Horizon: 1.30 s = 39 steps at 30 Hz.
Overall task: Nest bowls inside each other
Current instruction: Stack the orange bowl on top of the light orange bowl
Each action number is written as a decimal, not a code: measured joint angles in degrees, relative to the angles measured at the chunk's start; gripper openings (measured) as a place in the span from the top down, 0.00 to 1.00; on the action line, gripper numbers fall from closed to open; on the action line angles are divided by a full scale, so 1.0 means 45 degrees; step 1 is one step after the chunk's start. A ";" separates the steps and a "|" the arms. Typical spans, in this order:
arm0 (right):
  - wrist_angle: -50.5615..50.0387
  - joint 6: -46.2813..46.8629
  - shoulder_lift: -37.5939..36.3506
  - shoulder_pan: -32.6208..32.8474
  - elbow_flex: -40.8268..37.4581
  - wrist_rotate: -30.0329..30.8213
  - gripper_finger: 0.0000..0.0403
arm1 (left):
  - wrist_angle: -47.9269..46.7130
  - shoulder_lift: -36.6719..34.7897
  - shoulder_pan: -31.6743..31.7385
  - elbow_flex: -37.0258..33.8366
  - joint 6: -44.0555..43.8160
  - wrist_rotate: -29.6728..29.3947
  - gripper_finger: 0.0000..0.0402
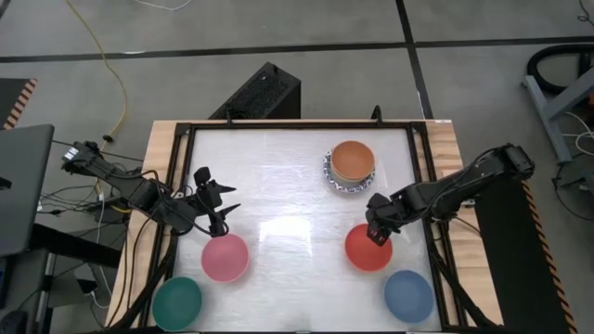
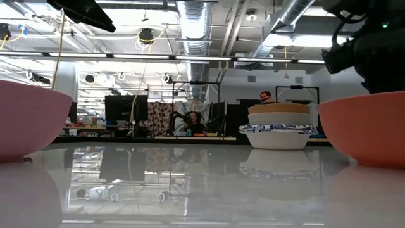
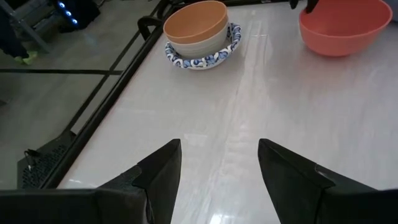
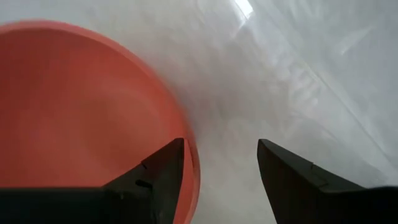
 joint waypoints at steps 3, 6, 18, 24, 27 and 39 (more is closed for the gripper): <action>0.0323 -0.0003 0.0000 -0.0013 -0.0381 -0.0033 0.45 | -0.0005 -0.0004 0.0000 0.0000 -0.0002 0.0042 0.49; 0.0712 -0.0004 0.0000 -0.0015 -0.0722 -0.0036 0.46 | -0.0005 0.0001 0.0000 0.0000 0.0000 0.0126 0.49; 0.0839 -0.0303 0.0000 -0.0010 -0.0835 -0.0065 0.91 | -0.0005 0.0001 0.0000 0.0000 0.0049 0.0126 0.49; 0.0898 0.0072 -0.0005 -0.0005 -0.0811 -0.0121 0.95 | -0.0005 -0.0004 0.0000 0.0000 0.0053 0.0122 0.49; 0.0914 0.0121 -0.0005 0.0000 -0.0811 -0.0123 0.96 | -0.0010 0.0001 0.0000 0.0000 0.0052 0.0121 0.49; 0.1919 -0.0257 -0.0024 -0.0112 -0.0613 -0.0318 0.98 | -0.0107 0.0001 0.0000 0.0000 0.0049 0.0032 0.49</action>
